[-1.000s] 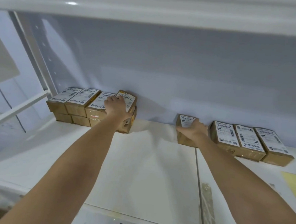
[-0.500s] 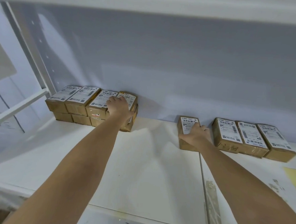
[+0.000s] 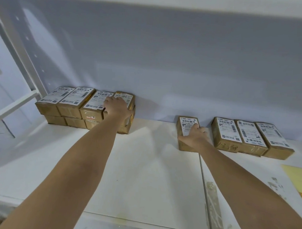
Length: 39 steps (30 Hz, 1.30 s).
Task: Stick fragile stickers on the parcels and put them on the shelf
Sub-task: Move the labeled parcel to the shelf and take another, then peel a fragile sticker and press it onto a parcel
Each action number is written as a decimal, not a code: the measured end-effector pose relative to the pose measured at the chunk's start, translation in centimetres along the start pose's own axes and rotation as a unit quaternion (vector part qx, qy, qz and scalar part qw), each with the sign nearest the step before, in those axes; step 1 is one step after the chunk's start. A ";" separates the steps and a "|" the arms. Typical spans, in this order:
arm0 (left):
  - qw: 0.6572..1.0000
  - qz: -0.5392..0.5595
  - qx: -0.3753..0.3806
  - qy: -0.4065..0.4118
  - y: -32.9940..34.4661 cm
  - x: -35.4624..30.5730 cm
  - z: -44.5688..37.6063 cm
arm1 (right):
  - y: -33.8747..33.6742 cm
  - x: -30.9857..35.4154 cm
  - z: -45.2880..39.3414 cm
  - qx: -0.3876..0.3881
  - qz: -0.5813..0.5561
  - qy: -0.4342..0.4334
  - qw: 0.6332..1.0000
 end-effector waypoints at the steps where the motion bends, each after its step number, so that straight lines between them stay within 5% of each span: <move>1: 1.000 0.000 0.002 0.000 0.0 0.0 -0.1 | 0.0 0.0 -0.1 0.000 -0.002 0.001 1.000; 9: 1.000 0.000 -0.020 -0.007 -0.1 -0.8 -0.4 | -0.9 -0.3 -0.1 -0.022 -0.062 -0.036 0.997; 14: 0.976 0.086 -0.147 0.133 -2.7 -8.8 2.9 | -2.3 0.0 0.9 -0.081 -0.091 -0.075 0.990; 20: 0.898 0.414 0.022 0.148 0.3 -18.4 6.6 | -4.5 -1.3 2.0 -0.114 -0.122 -0.118 0.979; 24: 0.832 0.533 0.046 0.146 0.0 -22.7 7.7 | -6.5 -2.9 2.5 -0.155 -0.103 -0.151 0.971; 33: 0.787 0.593 0.059 0.160 -1.3 -28.9 10.7 | -8.6 -12.3 1.8 -0.139 -0.249 -0.143 0.948; 39: 0.765 0.615 0.102 0.164 -1.6 -32.8 14.8 | -7.4 -19.5 1.3 0.027 -0.391 -0.112 0.913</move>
Point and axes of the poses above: each hand's wrist, its own z-axis away from the middle knuckle, its own y-axis out of the palm, x = y × z, the point moved 8 cm from there along -z, towards the middle knuckle, and after that the axes turned 9 degrees about y, right-handed, at the moved point
